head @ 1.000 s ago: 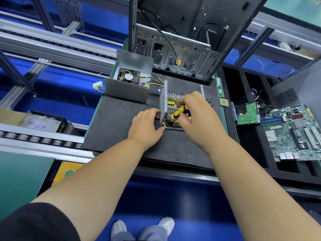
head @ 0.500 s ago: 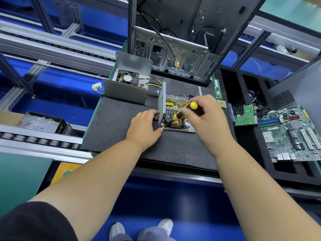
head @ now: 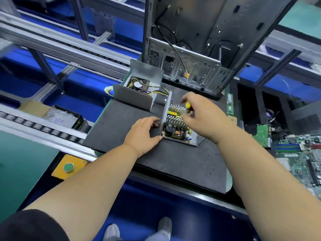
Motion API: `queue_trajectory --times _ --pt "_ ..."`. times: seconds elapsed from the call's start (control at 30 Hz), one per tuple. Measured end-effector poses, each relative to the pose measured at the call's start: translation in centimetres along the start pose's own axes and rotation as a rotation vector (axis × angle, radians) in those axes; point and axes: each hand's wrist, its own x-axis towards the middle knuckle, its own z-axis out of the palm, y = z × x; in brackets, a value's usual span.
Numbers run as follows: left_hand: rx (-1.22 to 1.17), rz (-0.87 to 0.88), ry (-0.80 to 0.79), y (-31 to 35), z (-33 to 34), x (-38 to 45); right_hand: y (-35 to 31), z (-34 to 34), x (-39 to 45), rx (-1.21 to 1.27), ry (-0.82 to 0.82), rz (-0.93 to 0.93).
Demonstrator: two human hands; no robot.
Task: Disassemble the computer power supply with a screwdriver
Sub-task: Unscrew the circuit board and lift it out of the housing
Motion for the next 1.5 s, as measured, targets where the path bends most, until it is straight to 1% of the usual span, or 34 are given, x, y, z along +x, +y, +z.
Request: queue_trajectory --times 0.1,0.17,0.23,0.27,0.33,0.4,0.47,0.57,0.63,0.73,0.87,0.93,1.07,1.13,1.2,1.3,1.43,1.5 --pt "0.042 -0.031 -0.013 0.6 0.1 -0.1 1.0 -0.1 0.7 0.104 0.014 -0.024" --pt "0.012 -0.094 -0.075 1.1 0.0 0.0 2.1 -0.7 1.1 0.110 0.045 -0.065" --pt "-0.149 -0.222 -0.114 2.0 -0.4 0.2 3.4 -1.5 1.5 0.100 0.080 -0.120" --pt "-0.246 -0.292 -0.106 2.5 -0.6 0.3 4.0 -2.1 1.7 0.104 0.100 -0.146" --pt "-0.420 -0.392 -0.035 3.7 -0.9 0.7 5.4 -3.2 2.2 0.106 0.151 -0.211" --pt "-0.550 -0.436 0.070 5.0 -1.1 1.2 6.7 -3.9 2.7 0.109 0.223 -0.275" --pt "-0.564 -0.455 0.158 6.2 -1.2 1.9 7.9 -4.3 3.2 0.139 0.286 -0.305" --pt "-0.454 -0.442 0.229 7.7 -1.5 3.0 8.9 -4.0 3.8 0.273 0.314 -0.283" --pt "-0.364 -0.376 0.256 8.8 -1.8 3.9 9.4 -3.3 4.3 0.353 0.307 -0.247" --pt "-0.208 -0.255 0.250 9.9 -2.4 5.6 9.7 -2.1 5.3 0.433 0.305 -0.187" --pt "0.081 -0.113 0.228 10.0 -3.3 8.6 9.7 -0.9 6.9 0.474 0.308 -0.116" --pt "0.241 -0.062 0.166 9.6 -3.6 10.4 9.6 -0.5 7.8 0.489 0.308 -0.083" --pt "0.592 -0.065 -0.064 8.9 -2.9 13.2 9.4 0.4 9.6 0.521 0.308 -0.019" --pt "0.698 -0.049 -0.129 8.6 -2.8 13.7 9.2 1.0 10.4 0.524 0.299 -0.005" --pt "0.694 -0.041 -0.131 8.2 -2.9 13.8 9.0 1.6 11.0 0.535 0.289 0.000" --pt "0.610 -0.055 -0.156 7.6 -3.0 13.6 9.0 2.3 11.4 0.573 0.267 0.017" --pt "0.603 -0.056 -0.162 7.3 -2.9 13.6 9.0 3.2 11.8 0.602 0.220 0.025" --pt "0.595 -0.068 -0.200 7.3 -3.1 13.6 8.9 3.5 11.9 0.587 0.217 0.012"
